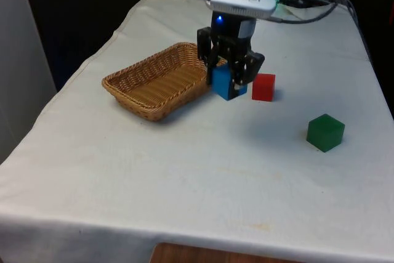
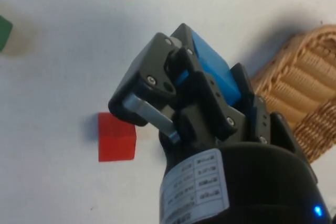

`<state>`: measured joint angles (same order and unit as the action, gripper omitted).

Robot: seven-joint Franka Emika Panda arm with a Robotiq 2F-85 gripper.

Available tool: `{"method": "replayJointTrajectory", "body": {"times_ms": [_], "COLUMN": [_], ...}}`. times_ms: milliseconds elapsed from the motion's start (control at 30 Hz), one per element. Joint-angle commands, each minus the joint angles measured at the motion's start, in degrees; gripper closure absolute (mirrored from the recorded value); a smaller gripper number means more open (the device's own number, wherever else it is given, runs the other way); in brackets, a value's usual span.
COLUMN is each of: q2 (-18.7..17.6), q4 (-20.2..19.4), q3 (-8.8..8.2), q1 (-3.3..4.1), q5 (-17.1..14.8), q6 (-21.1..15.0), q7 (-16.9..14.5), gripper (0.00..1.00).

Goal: Pick up the blue cube and place it into the basket.

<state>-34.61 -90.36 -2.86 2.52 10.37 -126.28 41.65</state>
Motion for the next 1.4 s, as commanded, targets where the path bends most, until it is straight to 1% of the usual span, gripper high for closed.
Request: {"method": "replayJointTrajectory", "body": {"times_ms": [0,33,67,100,233,267,333,367,400,467,567,600,667,700,733,1000,1033,1067,1267,1367], "q2": [1.20,2.12,1.20,2.64,4.76,5.84,6.82,6.47,7.28,8.08,9.17,9.85,10.49,9.80,10.83,13.46,12.89,13.69,15.64,16.44], "q4": [-0.80,-1.15,-0.29,-1.43,-3.27,-4.41,-5.50,-5.10,-6.02,-6.82,-7.96,-8.77,-9.45,-8.54,-9.85,-13.46,-12.66,-13.87,-16.90,-18.22], "q3": [0.06,0.00,-0.11,-0.06,-0.40,-0.63,-0.86,-0.97,-0.97,-1.20,-1.55,-1.72,-2.06,-2.18,-2.18,-3.09,-3.32,-3.21,-3.84,-4.30], "q1": [-0.11,-0.17,0.00,-0.17,-0.17,-0.23,-0.29,-0.06,-0.29,-0.29,-0.46,-0.63,-0.63,-0.34,-0.69,-1.15,-0.80,-1.20,-1.55,-1.60], "q5": [-0.06,-0.06,0.00,-0.06,0.11,0.11,0.11,0.11,0.06,0.06,-0.06,-0.11,-0.17,0.11,-0.17,-0.52,0.00,-0.57,-1.09,-1.26], "q6": [0.23,0.86,1.20,1.15,1.26,1.03,0.80,1.49,0.69,0.52,0.23,0.06,-0.17,0.97,-0.34,-2.06,-1.03,-2.23,-3.78,-4.58], "q7": [-0.40,-0.63,-0.34,-0.80,-1.55,-2.01,-2.46,-2.18,-2.75,-3.27,-4.18,-4.81,-5.44,-4.81,-5.79,-8.31,-7.62,-8.59,-10.37,-11.12], "gripper": [0.94,0.94,0.94,0.94,0.94,0.94,0.94,0.94,0.94,0.94,0.94,0.94,0.94,0.94,0.94,0.94,0.94,0.94,0.94,0.94]}}
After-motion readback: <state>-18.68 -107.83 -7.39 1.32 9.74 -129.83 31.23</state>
